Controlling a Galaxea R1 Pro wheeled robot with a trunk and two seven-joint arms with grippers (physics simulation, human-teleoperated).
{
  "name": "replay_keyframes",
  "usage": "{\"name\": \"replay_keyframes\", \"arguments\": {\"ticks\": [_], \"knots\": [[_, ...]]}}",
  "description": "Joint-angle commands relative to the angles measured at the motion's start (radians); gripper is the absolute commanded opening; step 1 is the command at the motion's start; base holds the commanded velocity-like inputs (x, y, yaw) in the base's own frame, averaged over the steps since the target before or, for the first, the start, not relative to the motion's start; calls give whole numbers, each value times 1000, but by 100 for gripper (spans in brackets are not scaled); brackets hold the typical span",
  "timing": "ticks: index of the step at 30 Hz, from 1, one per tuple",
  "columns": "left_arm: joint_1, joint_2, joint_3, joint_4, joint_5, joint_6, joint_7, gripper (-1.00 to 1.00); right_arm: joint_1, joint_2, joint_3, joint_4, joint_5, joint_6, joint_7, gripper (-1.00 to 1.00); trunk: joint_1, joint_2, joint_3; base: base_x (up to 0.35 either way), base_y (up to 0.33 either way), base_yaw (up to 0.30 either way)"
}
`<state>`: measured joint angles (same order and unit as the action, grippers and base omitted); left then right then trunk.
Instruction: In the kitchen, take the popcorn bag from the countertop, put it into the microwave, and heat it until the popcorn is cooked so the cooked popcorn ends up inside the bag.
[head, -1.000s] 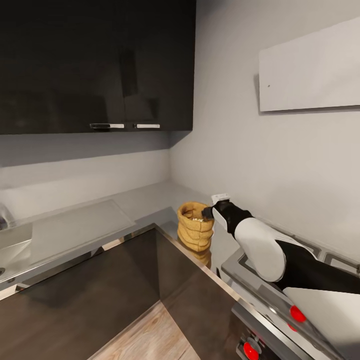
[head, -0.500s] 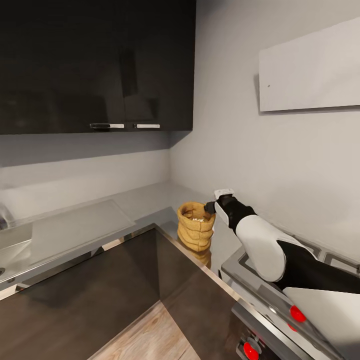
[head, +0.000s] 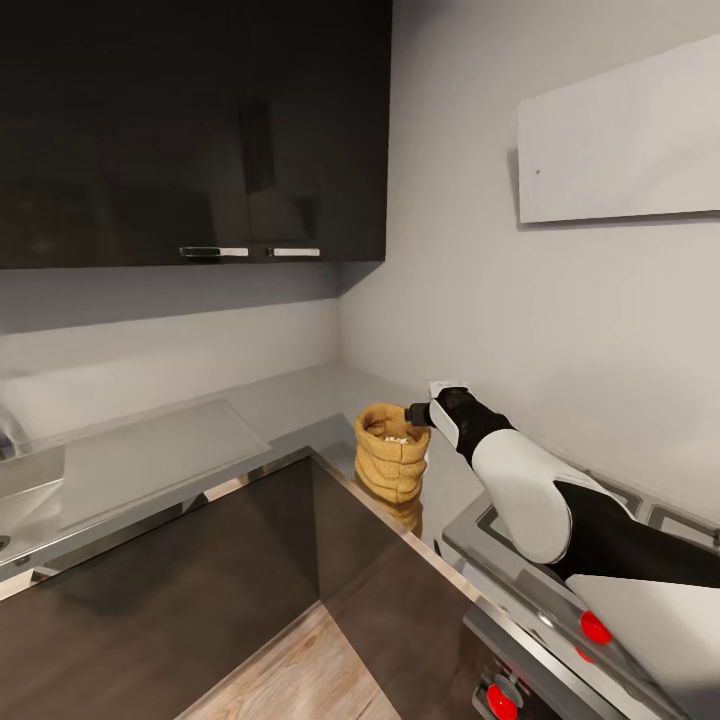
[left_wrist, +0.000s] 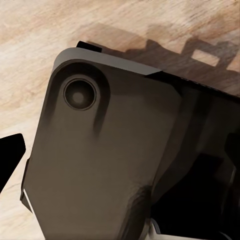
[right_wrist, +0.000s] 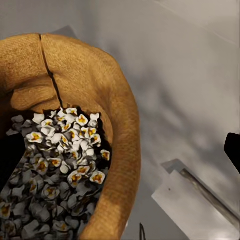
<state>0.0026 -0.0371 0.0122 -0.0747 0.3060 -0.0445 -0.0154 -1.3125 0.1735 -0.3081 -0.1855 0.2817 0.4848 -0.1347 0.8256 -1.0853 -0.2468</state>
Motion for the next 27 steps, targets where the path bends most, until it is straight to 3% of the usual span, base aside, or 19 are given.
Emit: {"name": "replay_keyframes", "arguments": {"ticks": [1, 10, 19, 27], "knots": [[0, 0, 1, -1, 5, -2, -2, 100, -1, 1, -8, -1, 10, 5, 0, 100, 0, -1, -1, 0, 0, 0], [0, 0, 0, -1, 5, 0, -1, 100, -1, 1, -8, 4, 10, 1, -2, 100, 0, -1, -1, 98, 0, 0], [0, 0, 1, -1, 5, -1, -1, 100, -1, 1, -9, 92, 10, -19, -6, 100, 0, -1, -1, 7, 0, 0], [0, 0, 2, -2, 5, -2, -1, 100, -1, 1, -9, 104, 8, -26, -5, 100, 0, -1, -1, 0, 0, 0]]}}
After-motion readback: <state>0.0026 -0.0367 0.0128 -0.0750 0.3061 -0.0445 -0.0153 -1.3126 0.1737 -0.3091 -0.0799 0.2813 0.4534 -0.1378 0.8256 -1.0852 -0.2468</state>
